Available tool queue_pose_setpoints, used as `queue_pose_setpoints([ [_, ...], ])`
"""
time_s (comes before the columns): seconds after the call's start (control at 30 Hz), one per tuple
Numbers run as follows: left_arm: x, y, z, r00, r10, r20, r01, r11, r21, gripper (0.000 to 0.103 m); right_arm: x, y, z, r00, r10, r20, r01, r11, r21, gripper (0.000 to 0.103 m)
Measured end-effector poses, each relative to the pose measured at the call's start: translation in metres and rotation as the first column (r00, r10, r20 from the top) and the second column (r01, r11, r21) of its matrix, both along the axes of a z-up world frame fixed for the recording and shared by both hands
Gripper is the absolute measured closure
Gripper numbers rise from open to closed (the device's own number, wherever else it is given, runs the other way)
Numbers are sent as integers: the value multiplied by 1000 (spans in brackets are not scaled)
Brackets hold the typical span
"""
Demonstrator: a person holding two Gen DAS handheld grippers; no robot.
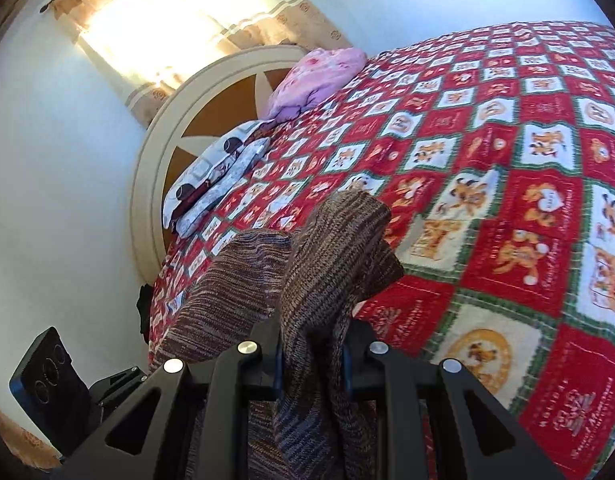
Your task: Fold small clothes
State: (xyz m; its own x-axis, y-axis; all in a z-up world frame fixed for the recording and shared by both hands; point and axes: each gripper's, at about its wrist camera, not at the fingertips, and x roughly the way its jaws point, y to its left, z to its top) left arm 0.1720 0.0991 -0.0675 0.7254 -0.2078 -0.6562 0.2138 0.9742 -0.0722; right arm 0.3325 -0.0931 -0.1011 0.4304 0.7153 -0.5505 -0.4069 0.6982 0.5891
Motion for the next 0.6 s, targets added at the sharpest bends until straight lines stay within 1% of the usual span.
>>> queue_pose_setpoints([
  [0.33,-3,27,-6,999,42,6,-42,999,-10,73,13,30,-9,999,33,-17,-34,999,-9,82],
  [0.5,-6,40,-19,998,67,-9,-67,998,4,73,18,45,-17,998,59,-34,-60,998,-26,82],
  [0.6,-7,47,-26,997,78,-29,-78,997,-4,73,21,55,-24,996,69,-48,-71,997,-41,82],
])
